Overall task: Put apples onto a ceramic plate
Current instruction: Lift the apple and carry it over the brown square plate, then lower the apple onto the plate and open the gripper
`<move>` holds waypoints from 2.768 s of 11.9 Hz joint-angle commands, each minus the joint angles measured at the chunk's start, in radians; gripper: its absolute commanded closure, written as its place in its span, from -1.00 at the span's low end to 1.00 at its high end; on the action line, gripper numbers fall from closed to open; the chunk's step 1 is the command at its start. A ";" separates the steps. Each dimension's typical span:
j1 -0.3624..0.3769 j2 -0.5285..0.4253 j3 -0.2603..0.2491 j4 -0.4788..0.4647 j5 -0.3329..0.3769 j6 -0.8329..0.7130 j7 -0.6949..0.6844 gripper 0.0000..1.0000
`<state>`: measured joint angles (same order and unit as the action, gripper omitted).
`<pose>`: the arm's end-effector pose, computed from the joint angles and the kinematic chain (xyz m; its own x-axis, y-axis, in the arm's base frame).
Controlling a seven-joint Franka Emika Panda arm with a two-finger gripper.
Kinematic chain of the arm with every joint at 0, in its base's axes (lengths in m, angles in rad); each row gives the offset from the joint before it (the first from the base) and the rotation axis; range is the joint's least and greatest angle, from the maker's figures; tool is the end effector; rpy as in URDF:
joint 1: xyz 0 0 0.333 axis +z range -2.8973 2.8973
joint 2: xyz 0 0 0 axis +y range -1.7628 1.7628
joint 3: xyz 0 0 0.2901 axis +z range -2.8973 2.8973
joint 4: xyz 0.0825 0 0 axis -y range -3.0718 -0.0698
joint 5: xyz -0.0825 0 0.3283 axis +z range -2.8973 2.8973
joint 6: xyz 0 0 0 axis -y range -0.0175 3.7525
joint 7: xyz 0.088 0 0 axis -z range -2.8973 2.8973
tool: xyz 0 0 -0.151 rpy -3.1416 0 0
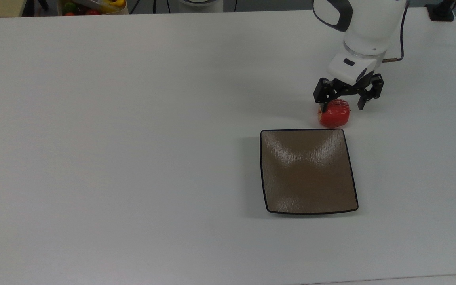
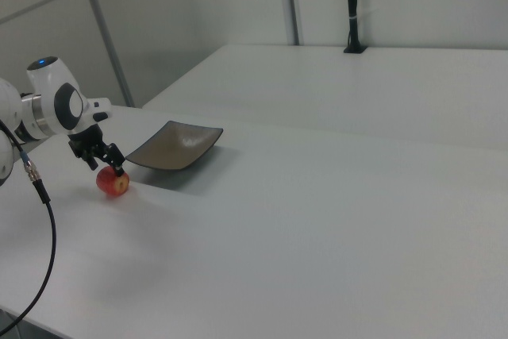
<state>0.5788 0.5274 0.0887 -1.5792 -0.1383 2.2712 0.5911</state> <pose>0.5225 0.3927 0.3122 0.9747 0.1357 0.1777 0.1431 -0.9893 -0.0297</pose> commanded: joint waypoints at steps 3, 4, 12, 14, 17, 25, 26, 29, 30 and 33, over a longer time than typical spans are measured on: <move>0.010 0.025 -0.009 0.016 -0.032 0.013 0.023 -1.00; 0.012 0.026 -0.009 0.016 -0.043 0.013 0.023 -0.89; 0.007 -0.052 0.000 0.021 -0.046 0.014 0.024 -0.28; -0.002 -0.070 0.003 0.028 -0.049 0.016 0.035 -0.28; -0.057 -0.064 -0.001 0.079 -0.055 0.050 0.035 -0.28; -0.128 -0.004 -0.018 0.073 -0.147 0.163 0.036 -0.78; -0.126 -0.003 -0.018 0.071 -0.159 0.163 0.038 -0.78; -0.129 0.002 -0.018 0.071 -0.161 0.162 0.038 -0.79; -0.132 -0.012 -0.017 0.073 -0.162 0.147 0.032 -0.81; -0.148 -0.090 -0.014 0.061 -0.144 -0.057 -0.035 -0.97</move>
<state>0.4418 0.5094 0.0754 -1.5023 -0.2794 2.3643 0.6020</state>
